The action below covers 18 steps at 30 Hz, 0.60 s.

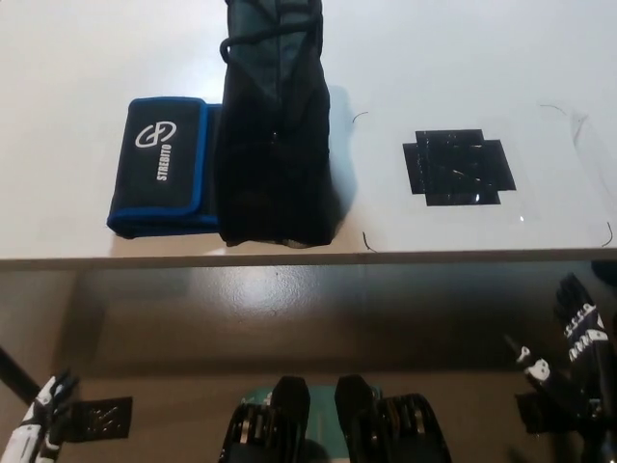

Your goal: Use both hands to pick up the lunch bag on the right hand side and smoothly move it near the note book on the left hand side

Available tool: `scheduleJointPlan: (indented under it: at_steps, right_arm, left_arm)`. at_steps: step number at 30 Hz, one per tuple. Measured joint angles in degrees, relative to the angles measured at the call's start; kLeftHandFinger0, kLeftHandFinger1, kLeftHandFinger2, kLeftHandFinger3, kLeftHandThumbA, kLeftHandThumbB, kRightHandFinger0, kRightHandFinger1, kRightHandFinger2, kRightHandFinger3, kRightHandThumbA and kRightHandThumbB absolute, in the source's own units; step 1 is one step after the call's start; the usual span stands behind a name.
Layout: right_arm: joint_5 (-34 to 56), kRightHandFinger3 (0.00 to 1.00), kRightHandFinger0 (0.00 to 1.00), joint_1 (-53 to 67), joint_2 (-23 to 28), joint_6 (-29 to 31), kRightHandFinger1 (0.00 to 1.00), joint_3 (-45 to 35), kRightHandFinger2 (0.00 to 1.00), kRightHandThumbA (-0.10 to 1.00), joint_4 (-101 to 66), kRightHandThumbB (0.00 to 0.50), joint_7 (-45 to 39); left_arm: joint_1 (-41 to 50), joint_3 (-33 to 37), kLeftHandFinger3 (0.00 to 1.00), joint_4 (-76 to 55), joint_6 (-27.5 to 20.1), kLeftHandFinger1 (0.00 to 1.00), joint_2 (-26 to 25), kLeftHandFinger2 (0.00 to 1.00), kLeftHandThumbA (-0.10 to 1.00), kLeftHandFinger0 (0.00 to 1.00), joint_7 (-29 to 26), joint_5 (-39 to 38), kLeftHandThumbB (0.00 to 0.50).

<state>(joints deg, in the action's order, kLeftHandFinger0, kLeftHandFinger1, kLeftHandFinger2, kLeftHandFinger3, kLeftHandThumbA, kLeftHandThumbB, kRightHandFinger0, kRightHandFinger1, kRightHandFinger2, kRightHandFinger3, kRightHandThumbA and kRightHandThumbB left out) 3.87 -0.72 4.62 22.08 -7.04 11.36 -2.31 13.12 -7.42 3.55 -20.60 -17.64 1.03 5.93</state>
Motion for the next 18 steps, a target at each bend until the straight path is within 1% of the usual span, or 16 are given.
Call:
scheduleJointPlan:
  at_steps: [1, 3, 4, 5, 6, 7, 8, 9, 10, 12, 13, 14, 15, 16, 18]
  right_arm:
    - [0.0, 1.0, 1.0, 0.29, 0.0, 0.1, 1.0, 0.0, 1.0, 1.0, 0.09, 0.244, -0.27]
    - [-0.01, 1.0, 1.0, 0.53, -0.02, 0.21, 1.0, 0.0, 1.0, 1.0, 0.32, 0.236, -0.67]
    - [-0.03, 1.0, 1.0, 0.54, -0.02, 0.37, 1.0, 0.0, 1.0, 1.0, 1.05, 0.238, -1.04]
    - [-0.05, 1.0, 1.0, 0.52, -0.02, 0.42, 1.0, 0.0, 1.0, 1.0, 1.34, 0.273, -1.15]
    - [-0.06, 1.0, 1.0, 0.49, -0.02, 0.47, 1.0, 0.0, 1.0, 1.0, 1.74, 0.268, -1.25]
    - [-0.07, 1.0, 1.0, 0.33, -0.02, 0.59, 1.0, -0.01, 1.0, 1.0, 2.7, 0.257, -1.44]
    - [-0.05, 1.0, 1.0, 0.28, -0.03, 0.74, 1.0, 0.0, 1.0, 1.0, 3.23, 0.259, -1.68]
    - [-0.02, 1.0, 1.0, 0.16, -0.04, 0.89, 1.0, 0.01, 1.0, 1.0, 3.84, 0.239, -1.9]
    - [-0.01, 1.0, 1.0, 0.09, -0.04, 0.99, 1.0, 0.03, 1.0, 1.0, 4.58, 0.229, -2.11]
    - [0.02, 1.0, 1.0, -0.28, -0.06, 1.24, 1.0, 0.14, 1.0, 1.0, 6.71, 0.221, -2.51]
    - [0.05, 1.0, 1.0, -0.44, -0.06, 1.31, 1.0, 0.18, 1.0, 1.0, 7.48, 0.246, -2.67]
    - [0.16, 1.0, 1.0, -0.61, -0.09, 1.38, 1.0, 0.17, 1.0, 1.0, 8.4, 0.254, -3.04]
    - [0.25, 1.0, 1.0, -0.8, -0.09, 1.42, 1.0, 0.17, 1.0, 1.0, 9.12, 0.26, -3.31]
    - [0.36, 1.0, 1.0, -1.12, -0.1, 1.48, 1.0, 0.18, 1.0, 1.0, 10.1, 0.255, -3.61]
    - [0.48, 1.0, 1.0, -1.45, -0.09, 1.55, 1.0, 0.19, 1.0, 1.0, 10.57, 0.264, -4.0]
  left_arm:
    - [-0.62, -0.22, 1.0, 1.64, -0.56, 1.0, 0.03, 1.0, 1.0, 1.0, -0.2, -0.37, 0.166]
    - [-1.32, -0.5, 1.0, 3.56, -1.14, 1.0, 0.08, 1.0, 1.0, 1.0, -0.43, -0.87, 0.124]
    - [-2.31, -0.95, 1.0, 5.49, -1.7, 1.0, 0.21, 1.0, 1.0, 1.0, -0.42, -1.76, 0.119]
    - [-2.78, -1.14, 1.0, 6.06, -1.88, 1.0, 0.23, 1.0, 1.0, 1.0, -0.41, -2.09, 0.134]
    - [-3.18, -1.26, 1.0, 6.7, -2.08, 1.0, 0.23, 1.0, 1.0, 1.0, -0.4, -2.42, 0.127]
    - [-3.87, -1.5, 1.0, 7.41, -2.39, 1.0, 0.23, 1.0, 1.0, 1.0, -0.32, -3.07, 0.14]
    - [-4.27, -1.6, 1.0, 7.62, -2.56, 1.0, 0.23, 1.0, 1.0, 1.0, -0.23, -3.43, 0.146]
    - [-4.53, -1.63, 1.0, 7.77, -2.84, 1.0, 0.23, 1.0, 1.0, 1.0, -0.1, -3.85, 0.139]
    - [-4.78, -1.62, 1.0, 8.01, -3.01, 1.0, 0.23, 1.0, 1.0, 1.0, 0.06, -4.22, 0.128]
    - [-5.18, -1.6, 1.0, 8.81, -3.35, 1.0, 0.23, 1.0, 1.0, 1.0, 0.34, -4.64, 0.152]
    - [-5.23, -1.6, 1.0, 9.11, -3.4, 1.0, 0.23, 1.0, 1.0, 1.0, 0.43, -4.75, 0.157]
    - [-5.24, -1.59, 1.0, 9.38, -3.47, 1.0, 0.23, 1.0, 1.0, 1.0, 0.58, -4.91, 0.153]
    - [-5.25, -1.58, 1.0, 9.65, -3.53, 1.0, 0.23, 1.0, 1.0, 1.0, 0.72, -5.12, 0.16]
    - [-5.3, -1.56, 1.0, 10.22, -3.61, 1.0, 0.23, 1.0, 1.0, 1.0, 0.88, -5.36, 0.17]
    - [-5.31, -1.45, 1.0, 10.85, -3.67, 1.0, 0.23, 1.0, 1.0, 1.0, 1.01, -5.41, 0.145]
